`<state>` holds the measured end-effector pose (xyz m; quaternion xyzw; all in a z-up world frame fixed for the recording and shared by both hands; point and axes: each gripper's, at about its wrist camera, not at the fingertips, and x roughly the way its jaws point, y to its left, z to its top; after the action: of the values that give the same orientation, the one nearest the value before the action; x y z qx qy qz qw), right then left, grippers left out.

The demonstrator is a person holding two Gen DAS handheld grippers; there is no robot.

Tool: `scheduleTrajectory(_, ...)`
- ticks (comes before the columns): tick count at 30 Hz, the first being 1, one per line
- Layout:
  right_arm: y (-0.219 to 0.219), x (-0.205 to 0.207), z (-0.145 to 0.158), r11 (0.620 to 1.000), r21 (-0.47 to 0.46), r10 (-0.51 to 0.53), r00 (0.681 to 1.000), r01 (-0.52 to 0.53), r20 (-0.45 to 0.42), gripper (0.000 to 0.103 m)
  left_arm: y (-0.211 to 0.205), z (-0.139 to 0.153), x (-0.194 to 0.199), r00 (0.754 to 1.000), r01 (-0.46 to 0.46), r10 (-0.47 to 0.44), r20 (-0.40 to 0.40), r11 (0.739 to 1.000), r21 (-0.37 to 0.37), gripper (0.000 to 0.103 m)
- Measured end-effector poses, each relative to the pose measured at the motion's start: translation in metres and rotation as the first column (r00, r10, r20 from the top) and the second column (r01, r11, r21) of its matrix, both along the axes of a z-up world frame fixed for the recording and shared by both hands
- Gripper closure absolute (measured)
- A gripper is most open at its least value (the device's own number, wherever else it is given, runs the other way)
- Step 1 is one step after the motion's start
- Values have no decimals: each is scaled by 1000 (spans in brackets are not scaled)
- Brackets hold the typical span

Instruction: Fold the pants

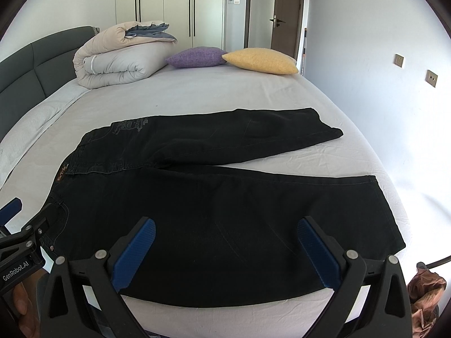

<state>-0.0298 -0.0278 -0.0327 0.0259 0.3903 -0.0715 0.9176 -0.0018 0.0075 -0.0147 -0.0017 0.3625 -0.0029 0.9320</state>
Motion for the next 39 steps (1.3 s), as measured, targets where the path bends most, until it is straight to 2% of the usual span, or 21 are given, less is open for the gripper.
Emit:
scheduleTrajectory(29, 15, -1, -19, 1000, 4, 6, 1000, -6, -7, 0, 0, -2, 3, 1000, 2, -2, -15, 1000, -9, 0)
scheduleTrajectory(39, 15, 0, -16, 1000, 4, 9, 1000, -8, -12, 0, 3, -5, 4, 1000, -5, 5, -19, 1000, -8, 0)
